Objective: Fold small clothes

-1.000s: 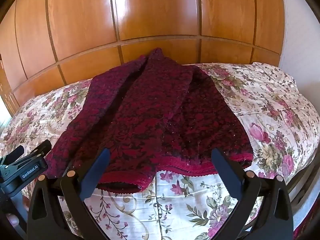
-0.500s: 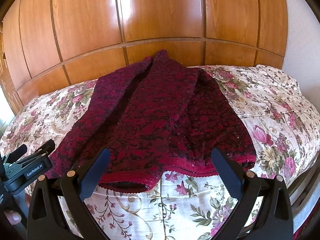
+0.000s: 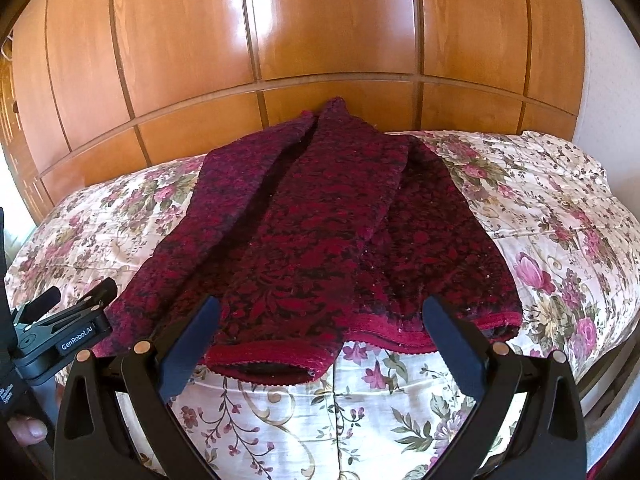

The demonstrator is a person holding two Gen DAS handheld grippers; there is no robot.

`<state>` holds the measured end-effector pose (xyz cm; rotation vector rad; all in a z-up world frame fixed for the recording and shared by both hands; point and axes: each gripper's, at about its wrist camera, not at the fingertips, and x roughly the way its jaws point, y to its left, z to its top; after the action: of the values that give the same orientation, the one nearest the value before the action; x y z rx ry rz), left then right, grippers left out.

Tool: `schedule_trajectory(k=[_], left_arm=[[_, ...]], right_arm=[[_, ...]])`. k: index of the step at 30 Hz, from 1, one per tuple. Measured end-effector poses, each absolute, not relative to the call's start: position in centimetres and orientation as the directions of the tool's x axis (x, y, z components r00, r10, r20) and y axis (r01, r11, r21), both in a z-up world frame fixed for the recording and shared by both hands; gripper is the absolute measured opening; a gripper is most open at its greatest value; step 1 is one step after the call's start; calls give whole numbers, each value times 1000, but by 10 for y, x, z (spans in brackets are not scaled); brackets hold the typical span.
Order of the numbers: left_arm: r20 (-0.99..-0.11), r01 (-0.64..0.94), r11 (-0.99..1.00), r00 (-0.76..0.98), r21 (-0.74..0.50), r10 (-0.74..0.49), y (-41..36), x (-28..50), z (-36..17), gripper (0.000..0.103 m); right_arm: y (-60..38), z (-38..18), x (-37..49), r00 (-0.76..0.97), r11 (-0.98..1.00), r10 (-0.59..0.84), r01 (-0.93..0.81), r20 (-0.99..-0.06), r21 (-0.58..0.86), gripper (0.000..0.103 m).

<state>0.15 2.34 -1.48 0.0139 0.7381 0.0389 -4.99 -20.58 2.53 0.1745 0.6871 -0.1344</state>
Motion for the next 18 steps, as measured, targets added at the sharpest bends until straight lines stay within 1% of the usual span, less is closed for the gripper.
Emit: schedule_trajectory(k=[5, 15, 18], left_arm=[[-664, -26, 999, 747, 27, 37, 25, -1, -12, 99], [-613, 5, 1000, 790, 2, -3, 20, -11, 5, 99], [-602, 12, 1000, 799, 1, -9, 17, -13, 8, 99]], right_arm=[[-205, 27, -49, 770, 977, -67, 179, -635, 113, 101], [-208, 37, -55, 797, 977, -112, 198, -594, 82, 101], [-209, 38, -55, 797, 976, -112, 199, -594, 83, 101]])
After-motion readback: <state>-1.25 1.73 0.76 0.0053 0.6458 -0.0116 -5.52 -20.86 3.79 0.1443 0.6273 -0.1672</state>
